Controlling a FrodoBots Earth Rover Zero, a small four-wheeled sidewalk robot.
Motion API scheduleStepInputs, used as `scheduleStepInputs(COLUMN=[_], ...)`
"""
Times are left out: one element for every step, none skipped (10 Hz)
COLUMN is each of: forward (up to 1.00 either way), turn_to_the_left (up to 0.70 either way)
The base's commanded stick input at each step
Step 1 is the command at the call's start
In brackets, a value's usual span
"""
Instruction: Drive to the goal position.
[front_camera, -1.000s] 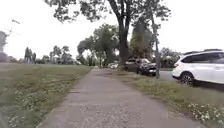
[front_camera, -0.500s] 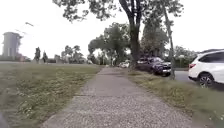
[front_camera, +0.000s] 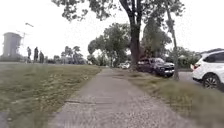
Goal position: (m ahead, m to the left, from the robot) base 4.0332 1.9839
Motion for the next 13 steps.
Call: scheduleStepInputs(forward=[0.70, 0.70, 0.70, 0.70, 0.70, 0.70, 0.70, 0.70, 0.70, 0.70, 0.70, 0.70, 0.70], turn_to_the_left=[0.00, 0.00, 0.00, 0.00, 0.00, 0.00, 0.00, 0.00, 0.00, 0.00, 0.00, 0.00, 0.00])
